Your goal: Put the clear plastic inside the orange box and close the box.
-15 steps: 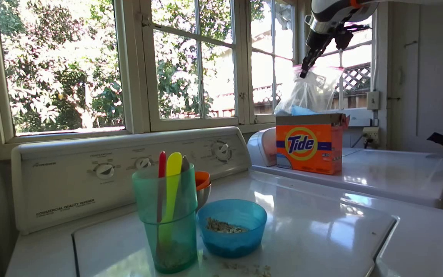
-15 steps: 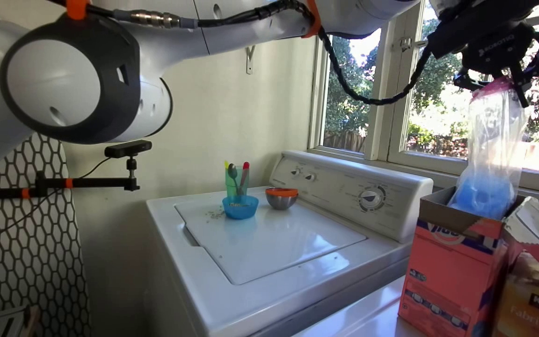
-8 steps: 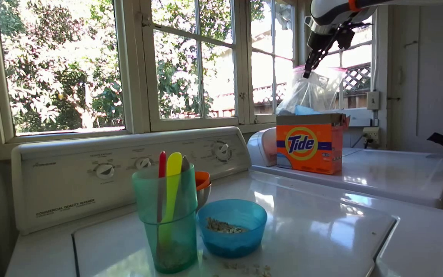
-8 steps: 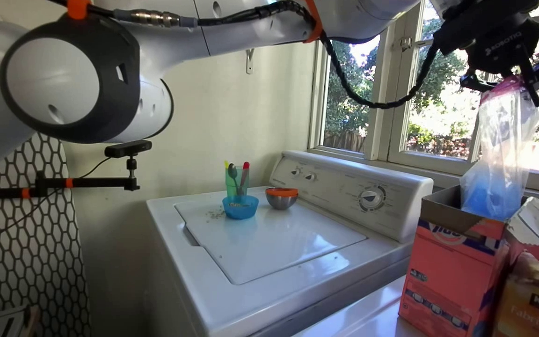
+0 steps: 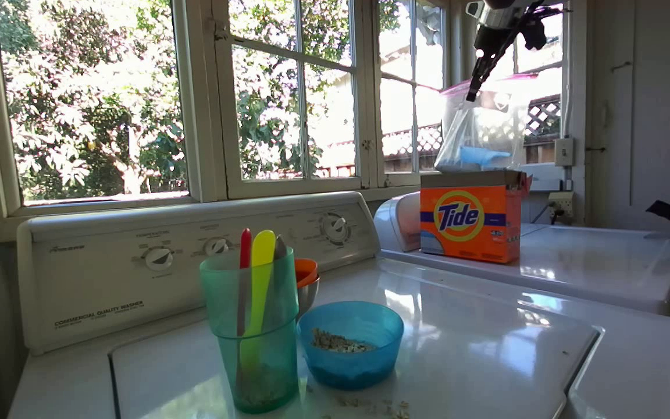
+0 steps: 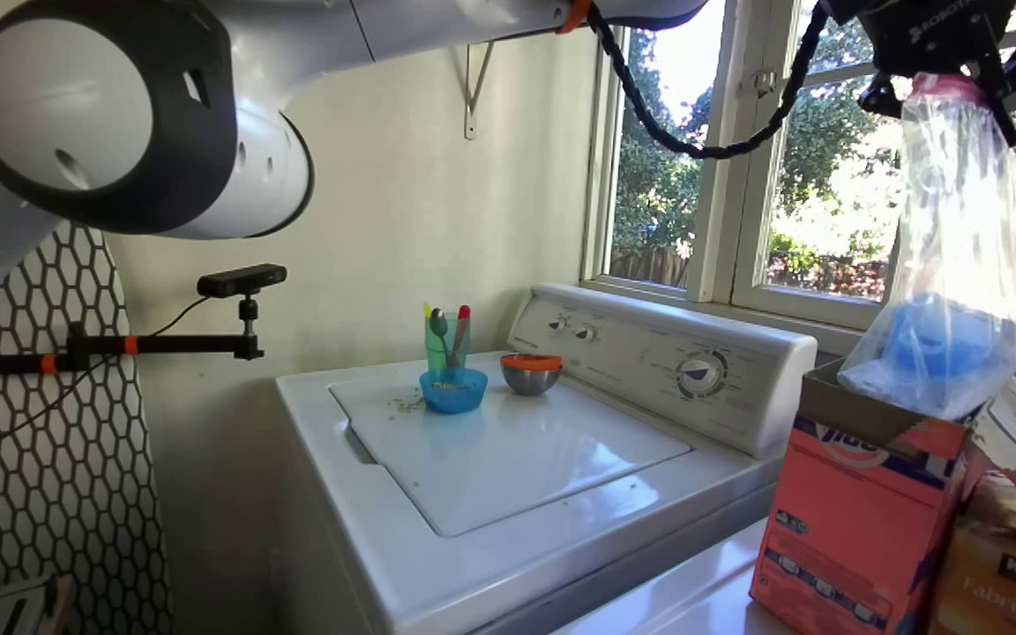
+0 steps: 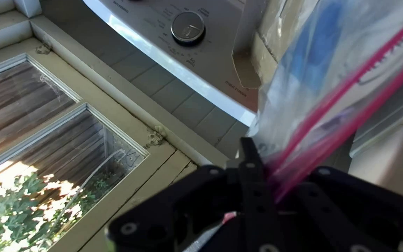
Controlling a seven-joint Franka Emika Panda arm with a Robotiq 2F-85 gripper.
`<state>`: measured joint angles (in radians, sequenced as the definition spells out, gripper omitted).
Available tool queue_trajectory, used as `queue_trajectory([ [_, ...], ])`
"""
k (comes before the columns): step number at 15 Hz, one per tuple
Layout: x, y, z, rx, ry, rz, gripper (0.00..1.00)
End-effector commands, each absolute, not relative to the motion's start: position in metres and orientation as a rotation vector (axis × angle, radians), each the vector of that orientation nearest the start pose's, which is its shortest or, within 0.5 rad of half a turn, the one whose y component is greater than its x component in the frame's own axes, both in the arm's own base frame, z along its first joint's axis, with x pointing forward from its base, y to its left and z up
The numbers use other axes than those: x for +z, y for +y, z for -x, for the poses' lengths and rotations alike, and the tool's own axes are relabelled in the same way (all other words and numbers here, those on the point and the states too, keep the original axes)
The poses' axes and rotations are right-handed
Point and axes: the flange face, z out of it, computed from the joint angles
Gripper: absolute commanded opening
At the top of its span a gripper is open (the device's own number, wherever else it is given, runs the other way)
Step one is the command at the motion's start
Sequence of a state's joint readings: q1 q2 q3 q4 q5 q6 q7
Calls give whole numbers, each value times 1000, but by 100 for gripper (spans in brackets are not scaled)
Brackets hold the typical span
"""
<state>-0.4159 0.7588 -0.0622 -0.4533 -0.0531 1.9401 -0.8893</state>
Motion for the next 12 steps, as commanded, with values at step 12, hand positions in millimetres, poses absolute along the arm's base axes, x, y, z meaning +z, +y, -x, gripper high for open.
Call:
queue_trajectory([
  [12, 580, -288, -712, 279, 729, -2671, 0],
])
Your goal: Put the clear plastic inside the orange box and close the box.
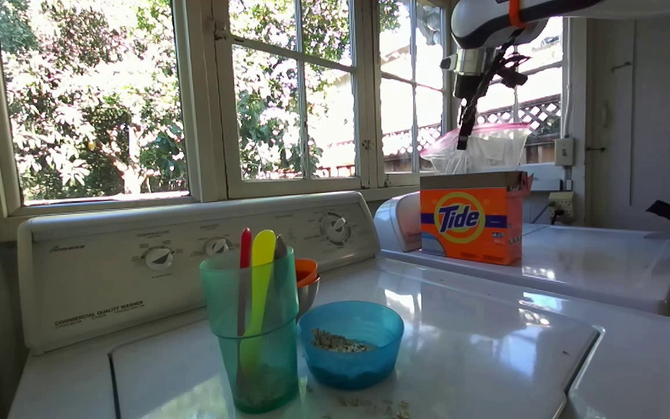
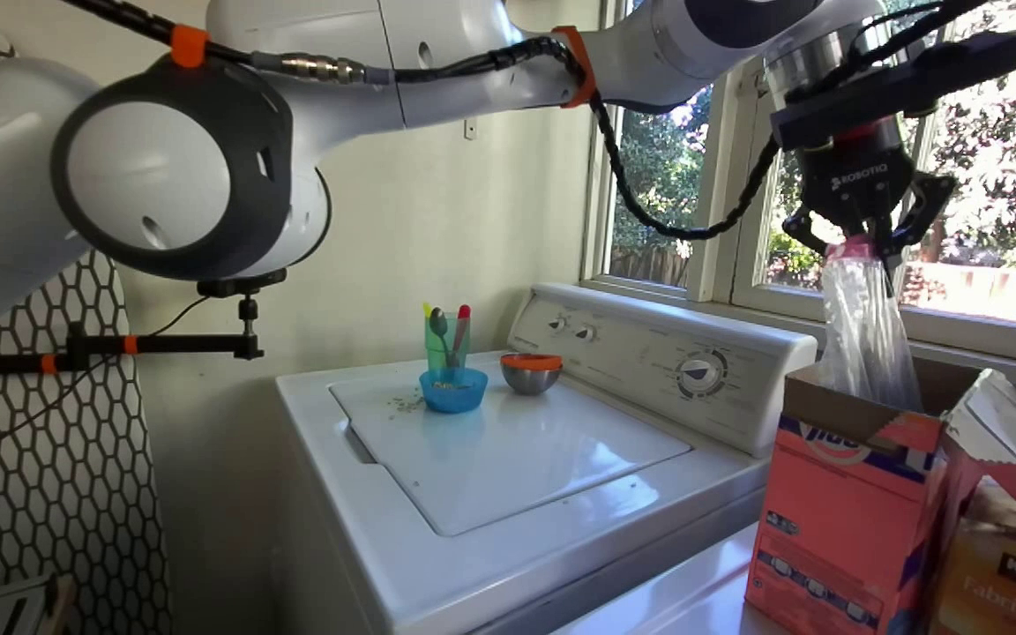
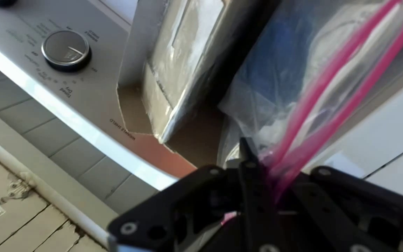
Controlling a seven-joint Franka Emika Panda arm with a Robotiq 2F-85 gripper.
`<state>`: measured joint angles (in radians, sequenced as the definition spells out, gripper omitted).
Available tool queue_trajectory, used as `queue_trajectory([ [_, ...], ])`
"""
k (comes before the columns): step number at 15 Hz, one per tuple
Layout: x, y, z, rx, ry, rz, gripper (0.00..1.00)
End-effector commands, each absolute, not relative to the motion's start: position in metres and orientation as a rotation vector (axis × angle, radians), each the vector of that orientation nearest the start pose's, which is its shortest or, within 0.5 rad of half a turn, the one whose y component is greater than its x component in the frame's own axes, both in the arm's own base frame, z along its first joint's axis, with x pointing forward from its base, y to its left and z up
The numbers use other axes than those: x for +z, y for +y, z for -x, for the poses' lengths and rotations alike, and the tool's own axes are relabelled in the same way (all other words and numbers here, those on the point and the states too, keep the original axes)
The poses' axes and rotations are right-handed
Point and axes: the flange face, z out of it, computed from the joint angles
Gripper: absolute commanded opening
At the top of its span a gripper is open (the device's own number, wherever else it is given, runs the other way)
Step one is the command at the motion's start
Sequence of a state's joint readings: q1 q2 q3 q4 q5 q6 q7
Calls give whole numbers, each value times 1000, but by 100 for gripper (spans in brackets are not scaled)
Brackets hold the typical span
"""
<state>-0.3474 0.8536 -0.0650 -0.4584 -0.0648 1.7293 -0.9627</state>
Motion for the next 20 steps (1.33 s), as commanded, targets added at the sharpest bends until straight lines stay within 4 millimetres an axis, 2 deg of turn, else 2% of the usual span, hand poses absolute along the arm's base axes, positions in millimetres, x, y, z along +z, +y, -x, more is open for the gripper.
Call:
queue_trajectory([
  [1, 571, -291, -713, -323, -869, 3371, 0],
  [4, 544, -303, -712, -212, -708, 3392, 0],
  [8, 508, -304, -709, -63, -660, 3294, 0],
  [13, 482, -308, -712, -66, -569, 3242, 0],
  [14, 482, -308, -713, -72, -557, 3247, 27],
  [15, 486, -309, -713, -93, -539, 3255, 28],
  [16, 492, -310, -711, -109, -510, 3261, 33],
  [18, 519, -313, -705, -190, -460, 3280, 48],
  [20, 555, -317, -696, -318, -406, 3290, 63],
])
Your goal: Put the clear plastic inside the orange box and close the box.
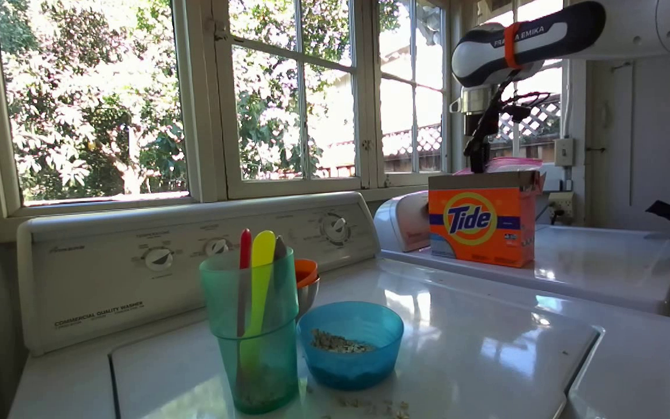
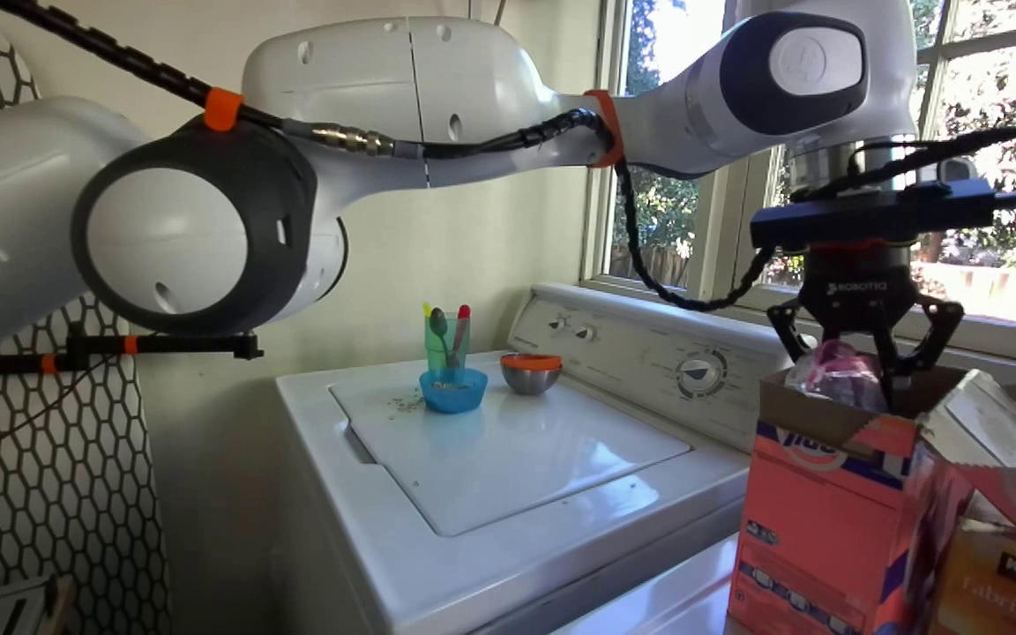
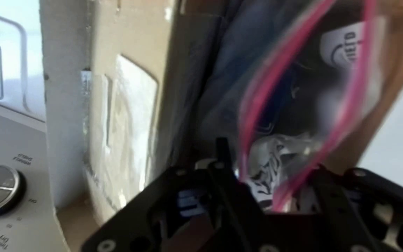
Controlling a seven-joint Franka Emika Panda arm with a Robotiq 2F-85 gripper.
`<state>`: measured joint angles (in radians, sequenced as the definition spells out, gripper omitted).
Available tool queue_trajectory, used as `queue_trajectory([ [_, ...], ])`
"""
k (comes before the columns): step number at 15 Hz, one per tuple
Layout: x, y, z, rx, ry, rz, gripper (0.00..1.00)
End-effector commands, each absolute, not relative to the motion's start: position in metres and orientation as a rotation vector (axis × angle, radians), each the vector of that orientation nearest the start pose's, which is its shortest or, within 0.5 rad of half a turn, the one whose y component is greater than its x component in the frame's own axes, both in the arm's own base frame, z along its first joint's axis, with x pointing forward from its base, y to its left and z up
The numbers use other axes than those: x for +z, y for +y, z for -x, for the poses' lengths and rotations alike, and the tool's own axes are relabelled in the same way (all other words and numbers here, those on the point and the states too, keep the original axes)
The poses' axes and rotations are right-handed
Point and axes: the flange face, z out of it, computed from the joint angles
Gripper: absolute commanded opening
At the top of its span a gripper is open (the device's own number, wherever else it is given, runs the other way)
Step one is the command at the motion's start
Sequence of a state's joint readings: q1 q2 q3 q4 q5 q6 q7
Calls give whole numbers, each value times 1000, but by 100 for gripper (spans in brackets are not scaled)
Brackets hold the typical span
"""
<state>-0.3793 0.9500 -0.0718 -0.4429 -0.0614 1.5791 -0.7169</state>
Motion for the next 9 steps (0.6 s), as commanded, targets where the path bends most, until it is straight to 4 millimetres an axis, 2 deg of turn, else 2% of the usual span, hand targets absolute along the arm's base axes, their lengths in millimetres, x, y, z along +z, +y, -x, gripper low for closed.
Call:
queue_trajectory([
  [1, 578, -318, -689, -392, -377, 3288, 69],
  [4, 635, -326, -672, -622, -272, 3304, 94],
  [5, 649, -329, -667, -687, -203, 3326, 99],
  [6, 657, -334, -662, -712, -80, 3339, 100],
  [9, 658, -352, -653, -710, 216, 3367, 100],
])
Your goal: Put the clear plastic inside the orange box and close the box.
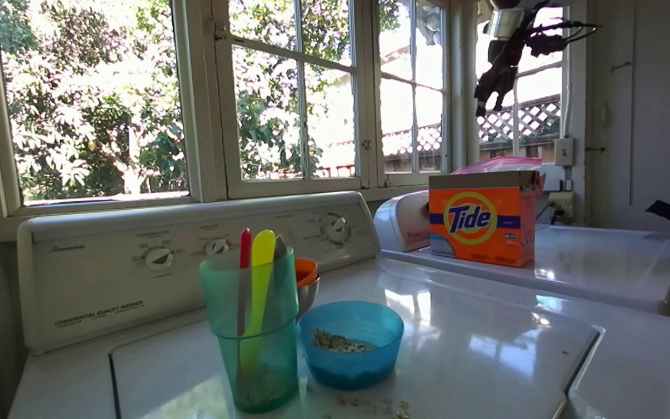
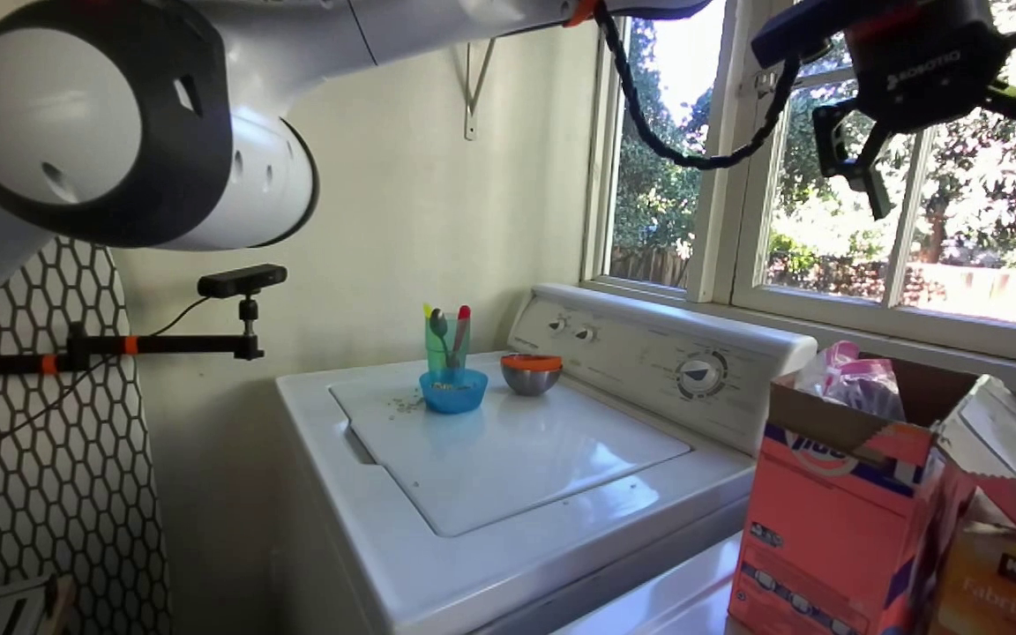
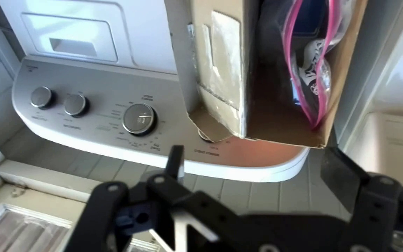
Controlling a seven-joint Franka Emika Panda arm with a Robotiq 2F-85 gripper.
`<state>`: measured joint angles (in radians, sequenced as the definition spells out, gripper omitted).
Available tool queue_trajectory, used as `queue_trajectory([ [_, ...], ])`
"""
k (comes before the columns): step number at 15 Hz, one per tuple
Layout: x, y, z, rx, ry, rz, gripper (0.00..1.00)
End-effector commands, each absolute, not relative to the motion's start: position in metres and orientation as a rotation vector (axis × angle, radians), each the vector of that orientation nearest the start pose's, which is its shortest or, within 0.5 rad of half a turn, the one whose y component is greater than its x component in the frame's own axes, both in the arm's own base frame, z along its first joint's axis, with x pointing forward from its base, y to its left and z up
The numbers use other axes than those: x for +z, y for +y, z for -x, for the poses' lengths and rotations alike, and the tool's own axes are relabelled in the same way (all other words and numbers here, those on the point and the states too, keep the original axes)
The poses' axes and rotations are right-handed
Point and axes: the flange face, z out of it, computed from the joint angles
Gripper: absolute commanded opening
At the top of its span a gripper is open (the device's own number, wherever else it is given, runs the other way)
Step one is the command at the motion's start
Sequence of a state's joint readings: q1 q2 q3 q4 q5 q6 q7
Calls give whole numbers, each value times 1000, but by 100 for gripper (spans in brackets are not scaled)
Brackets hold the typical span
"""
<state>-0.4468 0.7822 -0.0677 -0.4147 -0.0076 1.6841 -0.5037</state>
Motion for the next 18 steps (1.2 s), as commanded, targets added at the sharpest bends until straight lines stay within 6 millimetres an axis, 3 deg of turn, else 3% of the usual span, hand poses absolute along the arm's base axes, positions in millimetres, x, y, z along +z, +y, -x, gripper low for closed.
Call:
queue_trajectory([
  [1, 656, -358, -654, -734, 299, 3388, 100],
  [2, 664, -348, -651, -707, 147, 3368, 100],
  [6, 657, -358, -653, -725, 260, 3378, 100],
  [9, 643, -374, -632, -524, 541, 3327, 100],
  [13, 645, -408, -590, -367, 670, 3238, 100],
  [16, 682, -441, -566, -658, 663, 3191, 100],
  [18, 704, -445, -558, -827, 638, 3132, 100],
])
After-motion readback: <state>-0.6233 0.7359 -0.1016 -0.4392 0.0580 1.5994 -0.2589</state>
